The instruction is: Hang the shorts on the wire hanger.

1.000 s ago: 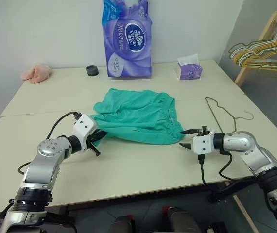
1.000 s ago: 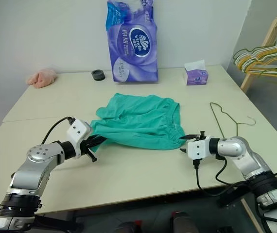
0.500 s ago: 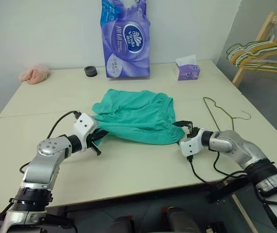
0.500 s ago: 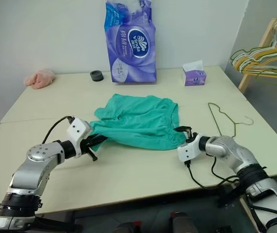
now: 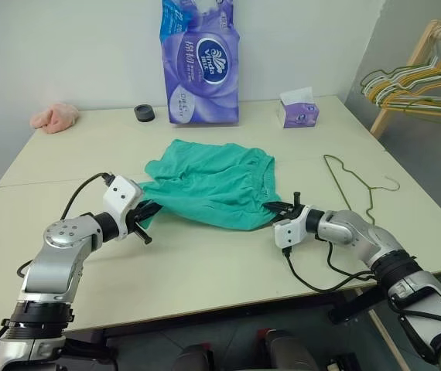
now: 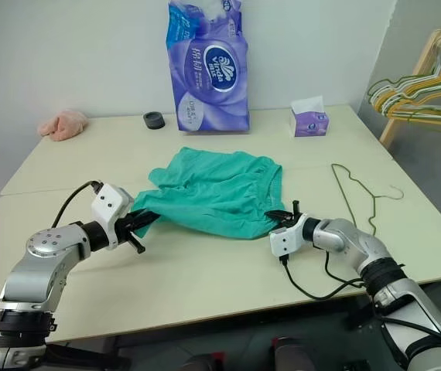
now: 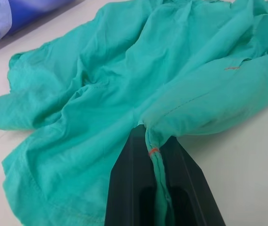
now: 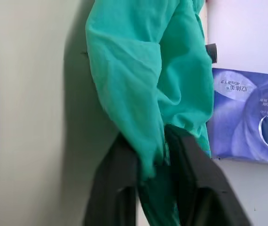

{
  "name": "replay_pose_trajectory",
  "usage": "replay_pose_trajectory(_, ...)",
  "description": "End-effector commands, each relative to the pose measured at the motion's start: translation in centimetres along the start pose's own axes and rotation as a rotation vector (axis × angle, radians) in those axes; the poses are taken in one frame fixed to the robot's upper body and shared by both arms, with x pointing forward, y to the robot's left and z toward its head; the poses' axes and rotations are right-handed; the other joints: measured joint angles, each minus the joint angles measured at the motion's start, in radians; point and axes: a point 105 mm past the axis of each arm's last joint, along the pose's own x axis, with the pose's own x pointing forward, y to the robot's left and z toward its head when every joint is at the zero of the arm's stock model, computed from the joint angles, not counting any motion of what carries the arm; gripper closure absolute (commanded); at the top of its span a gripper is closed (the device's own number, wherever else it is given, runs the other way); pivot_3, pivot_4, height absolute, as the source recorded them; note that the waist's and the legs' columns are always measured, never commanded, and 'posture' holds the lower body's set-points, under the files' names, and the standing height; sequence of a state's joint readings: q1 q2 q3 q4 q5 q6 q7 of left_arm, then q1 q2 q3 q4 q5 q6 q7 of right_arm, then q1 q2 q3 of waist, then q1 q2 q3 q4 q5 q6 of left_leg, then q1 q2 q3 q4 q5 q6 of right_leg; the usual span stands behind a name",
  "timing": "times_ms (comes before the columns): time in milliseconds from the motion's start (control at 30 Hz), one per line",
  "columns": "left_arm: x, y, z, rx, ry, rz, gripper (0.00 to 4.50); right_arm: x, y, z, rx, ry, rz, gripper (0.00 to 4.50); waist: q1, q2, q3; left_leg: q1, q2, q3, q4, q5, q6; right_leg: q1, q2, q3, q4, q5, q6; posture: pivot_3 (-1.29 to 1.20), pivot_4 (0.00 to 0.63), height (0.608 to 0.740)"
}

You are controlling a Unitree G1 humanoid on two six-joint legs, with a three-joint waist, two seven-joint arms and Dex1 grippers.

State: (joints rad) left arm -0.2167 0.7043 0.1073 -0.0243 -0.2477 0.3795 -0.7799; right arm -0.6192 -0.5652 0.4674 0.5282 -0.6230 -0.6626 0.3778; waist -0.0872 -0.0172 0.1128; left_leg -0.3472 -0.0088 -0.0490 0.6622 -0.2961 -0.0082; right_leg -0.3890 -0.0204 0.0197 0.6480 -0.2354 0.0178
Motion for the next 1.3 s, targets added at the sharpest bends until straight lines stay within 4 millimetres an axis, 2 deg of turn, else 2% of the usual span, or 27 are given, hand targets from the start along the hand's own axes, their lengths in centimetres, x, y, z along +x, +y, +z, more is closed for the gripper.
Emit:
replay_pose_trajectory(33, -0.5, -0.2, 1.1, 0.063, -0.017, -0.027, 4.5, -0.5, -1.9, 1.0, 0.045, -0.041, -0.031, 4.47, 0.0, 0.0, 0.0, 0.0, 0.0, 0.0, 0.0, 0.0, 0.0, 0.0, 0.0, 0.0, 0.0, 0.0, 0.0, -0.09, 0.059, 0.74)
replay_pose_trajectory(100, -0.7, -1.2, 0.6, 0.083, 0.013, -0.099, 4.5, -1.2, -1.5, 1.2, 0.104, -0.039, 0.047, 4.47, 0.001, 0.0, 0.0, 0.0, 0.0, -0.001, 0.0, 0.0, 0.0, 0.0, 0.0, 0.0, 0.0, 0.0, 0.0, -0.09, 0.062, 0.74)
replay_pose_trajectory(200, -1.8, -3.6, -0.8, 0.15, 0.102, -0.276, 4.5, -3.1, -0.5, 1.5, 0.305, -0.024, 0.211, 4.47, 0.001, 0.001, 0.0, 0.0, 0.0, 0.0, 0.0, 0.0, 0.0, 0.0, 0.0, 0.0, -0.001, 0.0, 0.0, -0.09, 0.062, 0.74)
replay_pose_trajectory(300, -3.5, -5.4, -2.1, 0.195, 0.191, -0.43, 4.5, -5.3, -0.7, 3.4, 0.565, -0.071, 0.356, 4.47, 0.005, 0.001, 0.001, -0.001, 0.001, -0.001, 0.0, -0.001, 0.0, 0.0, -0.002, -0.001, -0.001, -0.001, -0.001, -0.1, 0.065, 0.74)
replay_pose_trajectory(367, -5.8, -7.0, -2.4, 0.148, 0.254, -0.592, 4.5, -7.5, -1.4, 5.6, 0.691, -0.139, 0.484, 4.47, 0.006, 0.003, 0.002, -0.001, 0.002, -0.002, 0.0, -0.001, 0.0, -0.001, -0.002, -0.002, 0.0, -0.002, -0.003, -0.1, 0.066, 0.74)
replay_pose_trajectory(433, -7.7, -8.3, -1.5, 0.06, 0.274, -0.743, 4.5, -9.3, -2.1, 7.3, 0.79, -0.189, 0.591, 4.47, 0.006, 0.003, 0.003, -0.001, 0.002, -0.002, -0.001, -0.001, 0.0, -0.001, -0.002, -0.003, 0.0, -0.004, -0.002, -0.1, 0.067, 0.74)
replay_pose_trajectory(533, -8.2, -9.0, 1.4, -0.031, 0.206, -0.855, 4.5, -11.1, -3.2, 8.3, 0.929, -0.216, 0.702, 4.47, 0.008, 0.006, 0.005, 0.0, 0.003, -0.004, -0.001, -0.001, 0.0, 0.0, -0.002, -0.005, 0.0, -0.006, 0.0, -0.09, 0.064, 0.74)
replay_pose_trajectory(600, -6.8, -8.4, 2.9, -0.038, 0.163, -0.858, 4.5, -11.1, -4.1, 7.3, 0.981, -0.193, 0.726, 4.47, 0.014, 0.007, 0.006, 0.001, 0.003, -0.005, 0.0, -0.001, 0.0, 0.0, -0.001, -0.007, 0.0, -0.006, 0.0, -0.09, 0.061, 0.74)
replay_pose_trajectory(700, -2.0, -5.5, 4.3, -0.005, 0.114, -0.721, 4.5, -8.2, -6.9, 2.6, 0.999, -0.064, 0.594, 4.47, 0.016, 0.008, 0.005, 0.002, 0.001, -0.002, 0.001, 0.0, 0.0, 0.002, 0.004, -0.01, 0.0, -0.005, 0.002, -0.1, 0.056, 0.74)
replay_pose_trajectory(767, 2.2, -1.9, 5.5, 0.066, 0.082, -0.522, 4.5, -5.7, -9.2, -1.3, 0.897, 0.075, 0.456, 4.47, 0.012, 0.007, 0.003, 0.001, 0.0, 0.001, 0.002, 0.0, 0.0, 0.002, 0.005, -0.008, 0.0, -0.002, 0.005, -0.1, 0.051, 0.74)
replay_pose_trajectory(833, 6.0, 2.7, 7.2, 0.161, 0.082, -0.264, 4.5, -3.5, -12.4, -4.8, 0.674, 0.25, 0.289, 4.47, 0.007, 0.006, 0.003, -0.001, -0.001, 0.003, 0.002, 0.0, 0.0, -0.001, 0.005, -0.006, 0.0, -0.001, 0.004, -0.1, 0.048, 0.74)
replay_pose_trajectory(867, 7.1, 4.9, 8.2, 0.228, 0.088, -0.134, 4.5, -2.5, -14.3, -5.9, 0.537, 0.329, 0.202, 4.47, 0.003, 0.006, 0.002, -0.003, -0.001, 0.003, 0.002, 0.0, -0.001, -0.003, 0.005, -0.006, 0.0, 0.002, 0.0, -0.1, 0.041, 0.74)
replay_pose_trajectory(900, 7.4, 8.4, 10.7, 0.291, 0.075, 0.084, 4.5, -1.6, -17.2, -6.1, 0.396, 0.385, 0.087, 4.47, -0.002, 0.003, 0.001, -0.007, -0.004, 0.004, 0.002, 0.002, -0.004, -0.008, 0.005, -0.005, 0.001, 0.004, -0.002, -0.1, 0.038, 0.74)
replay_pose_trajectory(933, 6.4, 11.9, 14.1, 0.364, 0.035, 0.321, 4.5, -0.8, -20.7, -5.3, 0.279, 0.406, -0.047, 4.47, -0.008, 0.0, 0.001, -0.017, -0.004, 0.004, 0.002, 0.008, -0.014, -0.021, 0.004, -0.003, 0.004, 0.006, -0.003, -0.1, 0.038, 0.74)
replay_pose_trajectory(967, 4.5, 14.6, 17.7, 0.443, -0.01, 0.531, 4.5, -0.4, -23.9, -4.1, 0.159, 0.412, -0.165, 4.47, -0.025, -0.003, -0.001, -0.029, -0.003, 0.004, 0.002, 0.011, -0.02, -0.035, -0.002, -0.001, 0.008, 0.008, -0.003, -0.1, 0.034, 0.74)
replay_pose_trajectory(1033, -1.0, 17.8, 25.0, 0.572, -0.141, 0.856, 4.5, -1.0, -30.6, -0.5, -0.011, 0.362, -0.449, 4.47, -0.055, -0.006, -0.002, -0.059, -0.001, 0.01, 0.003, 0.017, -0.03, -0.072, -0.004, 0.005, 0.019, 0.009, -0.003, -0.09, 0.035, 0.74)
replay_pose_trajectory(1067, -3.5, 18.4, 27.7, 0.626, -0.201, 0.966, 4.5, -1.9, -33.2, 1.2, -0.081, 0.331, -0.568, 4.47, -0.063, -0.006, -0.002, -0.072, -0.002, 0.013, 0.005, 0.019, -0.034, -0.089, -0.007, 0.012, 0.025, 0.009, -0.003, -0.09, 0.038, 0.74)
replay_pose_trajectory(1133, -8.9, 18.0, 33.8, 0.879, -0.283, 1.179, 4.5, -4.9, -38.2, 5.3, -0.198, 0.228, -0.833, 4.47, -0.08, -0.006, -0.002, -0.088, -0.003, 0.021, 0.002, 0.019, -0.034, -0.114, -0.008, 0.019, 0.031, 0.008, -0.002, -0.08, 0.044, 0.74)
replay_pose_trajectory(1200, -12.5, 16.2, 38.0, 1.192, -0.301, 1.302, 4.5, -8.1, -40.8, 7.8, -0.248, 0.119, -1.014, 4.47, -0.082, -0.006, -0.002, -0.089, -0.003, 0.025, -0.004, 0.019, -0.034, -0.121, -0.009, 0.021, 0.032, 0.008, -0.002, -0.07, 0.05, 0.74)
replay_pose_trajectory(1267, -13.3, 15.4, 38.8, 1.402, -0.24, 1.306, 4.5, -9.2, -40.8, 7.6, -0.217, 0.063, -1.054, 4.47, -0.076, -0.006, -0.003, -0.086, -0.004, 0.026, -0.008, 0.019, -0.034, -0.121, -0.009, 0.021, 0.031, 0.006, 0.0, -0.07, 0.052, 0.74)
replay_pose_trajectory(1300, -12.8, 15.6, 37.9, 1.474, -0.176, 1.258, 4.5, -8.4, -39.6, 6.7, -0.179, 0.044, -1.013, 4.47, -0.073, -0.005, -0.004, -0.082, -0.005, 0.027, -0.016, 0.018, -0.034, -0.121, -0.01, 0.022, 0.029, 0.005, 0.001, -0.07, 0.054, 0.74)
